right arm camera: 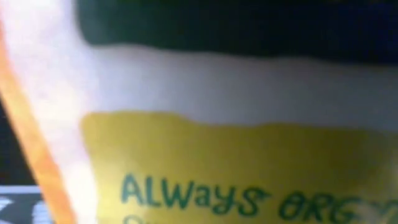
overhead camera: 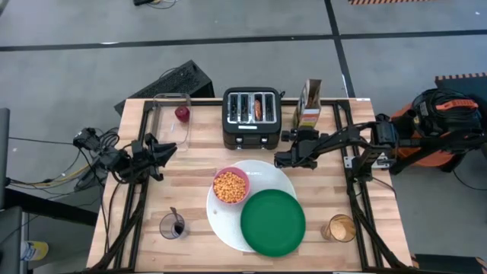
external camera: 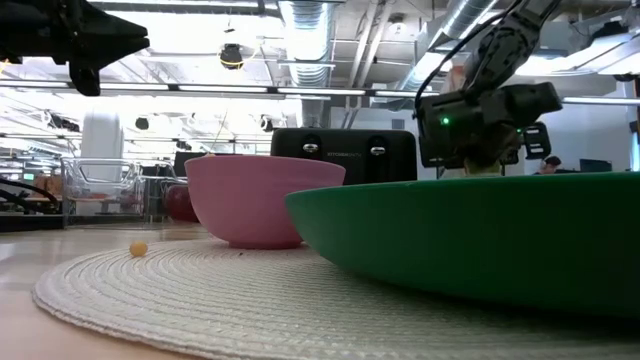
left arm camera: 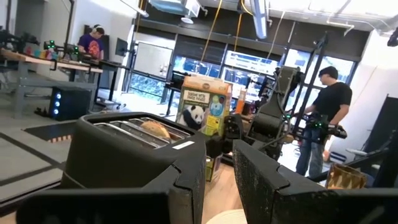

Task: Arrange a breakfast setting
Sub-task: Pour the cereal into the pink bowl

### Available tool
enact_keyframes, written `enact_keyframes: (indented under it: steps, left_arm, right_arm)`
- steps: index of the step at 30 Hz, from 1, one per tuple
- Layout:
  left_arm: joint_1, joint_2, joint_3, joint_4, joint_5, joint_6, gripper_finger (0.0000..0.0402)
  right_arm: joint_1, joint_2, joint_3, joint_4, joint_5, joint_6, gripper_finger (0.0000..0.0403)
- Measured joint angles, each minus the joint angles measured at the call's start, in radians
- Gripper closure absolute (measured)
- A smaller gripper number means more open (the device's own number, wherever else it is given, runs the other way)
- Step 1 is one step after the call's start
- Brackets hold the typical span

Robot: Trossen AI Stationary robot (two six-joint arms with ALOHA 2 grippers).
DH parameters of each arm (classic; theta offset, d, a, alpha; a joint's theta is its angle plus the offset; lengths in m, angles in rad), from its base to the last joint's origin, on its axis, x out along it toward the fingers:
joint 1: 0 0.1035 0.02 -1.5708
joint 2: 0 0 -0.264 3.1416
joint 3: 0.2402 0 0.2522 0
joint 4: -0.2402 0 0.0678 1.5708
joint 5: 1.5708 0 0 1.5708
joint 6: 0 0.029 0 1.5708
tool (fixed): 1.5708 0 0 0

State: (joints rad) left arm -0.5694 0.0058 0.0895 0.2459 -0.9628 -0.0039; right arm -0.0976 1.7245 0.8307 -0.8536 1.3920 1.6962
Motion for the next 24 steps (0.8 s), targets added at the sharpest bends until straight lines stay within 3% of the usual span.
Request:
enact_keyframes:
  steps: [11, 17, 24]
  left_arm:
    - [0.0, 0.0, 0.0, 0.0, 0.0, 0.0, 0.0333]
    - [0.0, 0.0, 0.0, 0.0, -0.014, -0.04, 0.0333]
    - [0.0, 0.0, 0.0, 0.0, -0.019, -0.037, 0.0333]
  right_arm:
    - [-0.021, -0.001, 0.003, 0.001, -0.145, 0.057, 0.0138]
    - [-0.028, -0.015, 0.053, -0.024, -0.246, -0.077, 0.013]
    - [-0.037, -0.033, 0.08, -0.089, -0.269, -0.097, 0.013]
